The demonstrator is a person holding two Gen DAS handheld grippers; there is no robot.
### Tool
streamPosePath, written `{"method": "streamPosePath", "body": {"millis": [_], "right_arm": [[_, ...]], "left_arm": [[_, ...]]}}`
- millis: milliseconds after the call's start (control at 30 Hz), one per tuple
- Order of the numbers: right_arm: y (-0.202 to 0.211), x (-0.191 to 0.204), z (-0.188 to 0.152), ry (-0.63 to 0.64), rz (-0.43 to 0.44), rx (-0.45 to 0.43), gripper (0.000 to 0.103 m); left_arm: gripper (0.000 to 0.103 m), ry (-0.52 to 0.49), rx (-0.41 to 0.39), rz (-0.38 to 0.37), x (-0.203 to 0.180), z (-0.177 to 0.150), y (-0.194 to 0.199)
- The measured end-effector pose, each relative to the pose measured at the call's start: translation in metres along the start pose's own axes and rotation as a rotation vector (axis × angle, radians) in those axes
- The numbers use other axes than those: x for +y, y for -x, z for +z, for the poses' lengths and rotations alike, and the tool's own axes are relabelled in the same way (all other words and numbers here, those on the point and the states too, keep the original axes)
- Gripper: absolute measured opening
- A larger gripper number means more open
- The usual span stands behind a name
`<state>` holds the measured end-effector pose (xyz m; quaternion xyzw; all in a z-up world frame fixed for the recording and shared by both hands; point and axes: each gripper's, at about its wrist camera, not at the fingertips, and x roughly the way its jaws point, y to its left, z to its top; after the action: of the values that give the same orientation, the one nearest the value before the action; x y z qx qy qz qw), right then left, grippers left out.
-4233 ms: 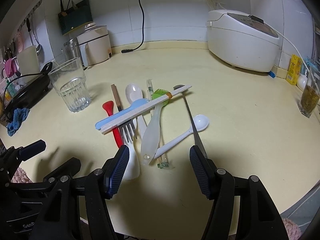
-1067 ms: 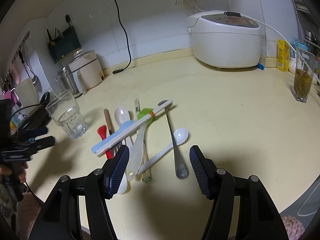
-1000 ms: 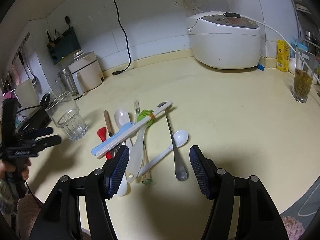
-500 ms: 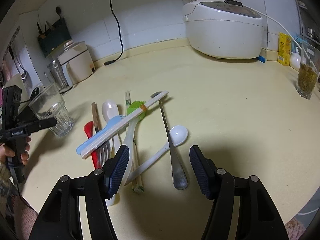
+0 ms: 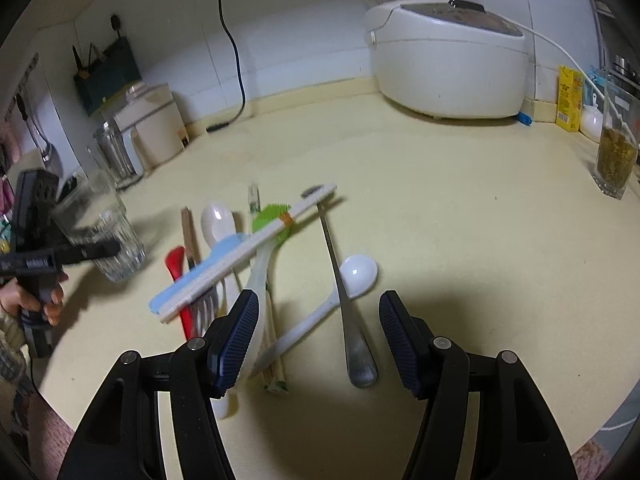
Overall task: Organize utensils
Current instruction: 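Lift the clear glass off the counter with the left gripper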
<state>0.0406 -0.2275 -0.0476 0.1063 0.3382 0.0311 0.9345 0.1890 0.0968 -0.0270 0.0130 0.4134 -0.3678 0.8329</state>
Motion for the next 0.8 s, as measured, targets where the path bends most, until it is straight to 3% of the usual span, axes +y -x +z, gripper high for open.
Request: {"method": "streamPosePath", "body": {"millis": [233, 800], "right_arm": [[0.003, 0.004, 0.001, 0.014, 0.03, -0.012, 0.064], [0.017, 0.005, 0.003, 0.009, 0.059, -0.062, 0.064]], "left_arm": [[0.083, -0.041, 0.016, -0.035, -0.022, -0.009, -0.002], [0.082, 0.005, 0.004, 0.025, -0.059, -0.025, -0.002]]}}
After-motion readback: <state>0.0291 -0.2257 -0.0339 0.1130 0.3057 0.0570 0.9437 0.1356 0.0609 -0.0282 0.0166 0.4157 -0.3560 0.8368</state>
